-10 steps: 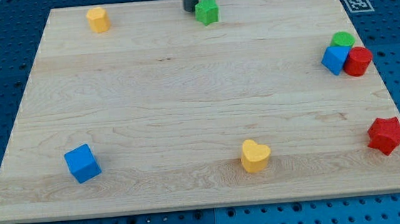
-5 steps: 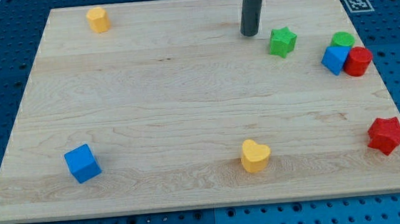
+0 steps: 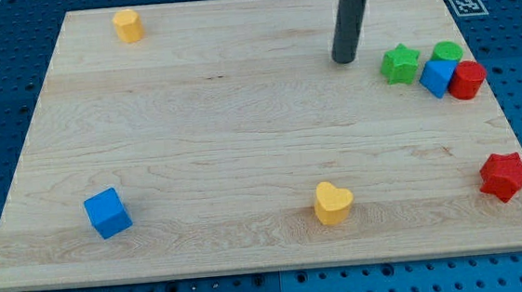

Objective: Push the green star into the blue triangle

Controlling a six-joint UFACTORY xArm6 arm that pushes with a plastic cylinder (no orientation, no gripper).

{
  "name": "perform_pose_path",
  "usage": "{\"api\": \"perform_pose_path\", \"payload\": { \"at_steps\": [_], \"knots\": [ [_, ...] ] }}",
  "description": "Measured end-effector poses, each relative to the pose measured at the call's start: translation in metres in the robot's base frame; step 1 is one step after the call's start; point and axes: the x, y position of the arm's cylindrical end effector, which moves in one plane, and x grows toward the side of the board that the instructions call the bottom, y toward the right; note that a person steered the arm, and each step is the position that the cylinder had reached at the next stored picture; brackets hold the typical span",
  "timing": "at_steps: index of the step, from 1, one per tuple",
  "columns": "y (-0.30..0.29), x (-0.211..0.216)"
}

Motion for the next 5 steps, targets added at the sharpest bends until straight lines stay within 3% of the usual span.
{"api": "perform_pose_path", "payload": {
  "at_steps": [3, 4, 5],
  "knots": [
    [0.065, 0.006],
    [0.072, 0.006],
    [0.039, 0.003]
  ]
}}
